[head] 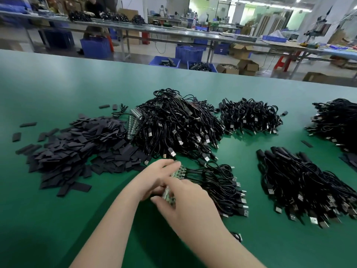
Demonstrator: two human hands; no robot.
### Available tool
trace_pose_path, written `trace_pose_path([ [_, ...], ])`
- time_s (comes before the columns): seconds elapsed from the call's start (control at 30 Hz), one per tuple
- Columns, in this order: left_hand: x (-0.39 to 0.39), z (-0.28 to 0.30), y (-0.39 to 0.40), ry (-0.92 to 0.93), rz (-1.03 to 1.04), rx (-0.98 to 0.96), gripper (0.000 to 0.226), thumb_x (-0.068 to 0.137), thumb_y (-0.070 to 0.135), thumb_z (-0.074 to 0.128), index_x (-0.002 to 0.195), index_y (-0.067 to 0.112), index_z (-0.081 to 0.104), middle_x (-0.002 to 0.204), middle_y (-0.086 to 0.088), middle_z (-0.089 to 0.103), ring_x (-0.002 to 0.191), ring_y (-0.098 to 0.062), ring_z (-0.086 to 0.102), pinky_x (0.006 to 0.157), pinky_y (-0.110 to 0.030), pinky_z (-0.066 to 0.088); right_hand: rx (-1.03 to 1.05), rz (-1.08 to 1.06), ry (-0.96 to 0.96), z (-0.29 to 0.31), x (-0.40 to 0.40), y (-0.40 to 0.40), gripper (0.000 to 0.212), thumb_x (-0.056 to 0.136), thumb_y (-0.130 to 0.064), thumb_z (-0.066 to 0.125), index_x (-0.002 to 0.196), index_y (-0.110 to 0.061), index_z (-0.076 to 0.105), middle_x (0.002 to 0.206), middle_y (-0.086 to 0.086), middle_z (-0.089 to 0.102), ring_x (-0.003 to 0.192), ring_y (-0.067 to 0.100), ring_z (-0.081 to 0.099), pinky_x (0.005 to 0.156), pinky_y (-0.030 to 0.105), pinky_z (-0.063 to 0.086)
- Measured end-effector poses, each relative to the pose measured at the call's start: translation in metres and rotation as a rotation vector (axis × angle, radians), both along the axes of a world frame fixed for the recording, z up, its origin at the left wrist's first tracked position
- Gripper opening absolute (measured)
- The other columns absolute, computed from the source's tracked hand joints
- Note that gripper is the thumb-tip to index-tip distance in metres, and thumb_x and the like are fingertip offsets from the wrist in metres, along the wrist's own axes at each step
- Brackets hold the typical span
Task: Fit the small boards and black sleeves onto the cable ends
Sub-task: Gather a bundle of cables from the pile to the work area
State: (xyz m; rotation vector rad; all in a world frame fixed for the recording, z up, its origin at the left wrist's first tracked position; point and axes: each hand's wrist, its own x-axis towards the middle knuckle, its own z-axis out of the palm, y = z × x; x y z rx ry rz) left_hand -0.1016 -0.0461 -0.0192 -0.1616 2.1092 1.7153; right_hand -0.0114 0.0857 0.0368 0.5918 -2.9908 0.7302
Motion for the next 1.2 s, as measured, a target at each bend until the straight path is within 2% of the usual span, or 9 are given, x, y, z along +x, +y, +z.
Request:
trace_pose_path([
  [0.1, 0.002, -0.010, -0.003, 0.045, 0.001, -0.009, 0.069, 0.081, 0.019, 0.075, 0.142, 0.021, 0.041, 0.121, -0.013, 0.064, 0.093, -0.015, 0.065, 0.065, -0.024, 0.046, -0.155, -0.080, 0.023, -0.013, -0.025, 0.019, 0.041, 0.089, -0.057, 0.053, 0.127, -0.041, 0.054, 0.103, -0.021, 0.064, 0.089, 0.003, 0.059, 0.076, 0.027, 0.050],
  [0.2, 0.005, -0.008, -0.002, 0.122, -0.036, -0.140, 0.069, 0.082, 0.027, 0.078, 0.141, 0.027, 0.044, 0.118, 0.009, 0.059, 0.090, -0.001, 0.060, 0.058, -0.015, 0.043, 0.056, -0.207, 0.019, -0.022, -0.065, 0.068, 0.043, 0.099, -0.048, 0.050, 0.138, -0.031, 0.055, 0.135, -0.009, 0.058, 0.126, 0.017, 0.049, 0.102, 0.034, 0.043],
  [0.27, 0.004, -0.006, -0.003, 0.163, -0.047, -0.198, 0.066, 0.083, 0.030, 0.076, 0.140, 0.033, 0.045, 0.126, 0.002, 0.057, 0.096, -0.003, 0.056, 0.065, -0.014, 0.041, 0.164, -0.189, -0.123, -0.025, -0.079, 0.092, 0.040, 0.103, -0.045, 0.042, 0.139, -0.031, 0.053, 0.140, -0.010, 0.056, 0.135, 0.019, 0.042, 0.107, 0.037, 0.039],
  [0.47, 0.004, 0.003, 0.002, 0.356, -0.089, -0.337, 0.052, 0.092, 0.021, 0.063, 0.136, 0.045, 0.047, 0.144, 0.014, 0.047, 0.115, -0.004, 0.053, 0.087, -0.018, 0.043, 0.180, -0.227, -0.114, -0.033, -0.066, 0.101, 0.032, 0.101, -0.050, 0.039, 0.117, -0.036, 0.063, 0.109, -0.014, 0.069, 0.106, 0.019, 0.060, 0.089, 0.032, 0.045],
  [0.63, 0.005, 0.014, 0.005, 0.538, -0.136, -0.655, 0.051, 0.094, 0.016, 0.054, 0.130, 0.053, 0.051, 0.142, 0.017, 0.050, 0.111, -0.015, 0.062, 0.102, -0.038, 0.045, -0.264, -0.195, -0.489, -0.031, -0.060, 0.098, 0.021, 0.099, -0.049, 0.048, 0.113, -0.038, 0.059, 0.086, -0.008, 0.069, 0.059, 0.000, 0.059, 0.056, 0.014, 0.045],
  [0.7, 0.006, 0.015, 0.009, 0.597, -0.135, -0.703, 0.053, 0.092, 0.013, 0.051, 0.130, 0.049, 0.052, 0.138, 0.018, 0.053, 0.113, -0.009, 0.059, 0.109, -0.041, 0.038, -0.364, -0.226, -0.483, -0.035, -0.064, 0.095, 0.016, 0.098, -0.048, 0.052, 0.110, -0.041, 0.058, 0.092, -0.002, 0.072, 0.059, 0.005, 0.064, 0.054, 0.018, 0.048],
  [0.8, 0.008, 0.012, 0.015, 0.668, -0.111, -0.620, 0.052, 0.088, 0.011, 0.048, 0.129, 0.042, 0.056, 0.125, 0.017, 0.060, 0.084, 0.010, 0.057, 0.106, -0.040, 0.037, -0.408, -0.267, -0.261, -0.047, -0.074, 0.088, 0.016, 0.091, -0.047, 0.063, 0.107, -0.044, 0.064, 0.091, -0.010, 0.070, 0.071, 0.004, 0.065, 0.062, 0.014, 0.047],
  [0.93, 0.007, 0.002, 0.019, 0.745, -0.057, -0.612, 0.047, 0.087, 0.019, 0.050, 0.128, 0.040, 0.058, 0.116, 0.020, 0.061, 0.104, 0.005, 0.050, 0.105, -0.028, 0.025, -0.650, -0.268, -0.167, -0.055, -0.088, 0.071, 0.008, 0.085, -0.031, 0.076, 0.084, -0.038, 0.072, 0.076, -0.016, 0.072, 0.069, -0.002, 0.064, 0.063, 0.008, 0.046],
  [1.2, 0.004, -0.005, 0.031, 0.875, 0.101, -0.735, 0.026, 0.089, 0.047, 0.062, 0.112, 0.037, 0.066, 0.103, 0.019, 0.067, 0.097, -0.002, 0.057, 0.089, -0.018, 0.021, -0.810, -0.287, -0.020, -0.077, -0.092, 0.057, 0.019, 0.084, -0.016, 0.078, 0.081, -0.034, 0.071, 0.079, -0.019, 0.072, 0.072, -0.004, 0.066, 0.066, 0.007, 0.046],
])
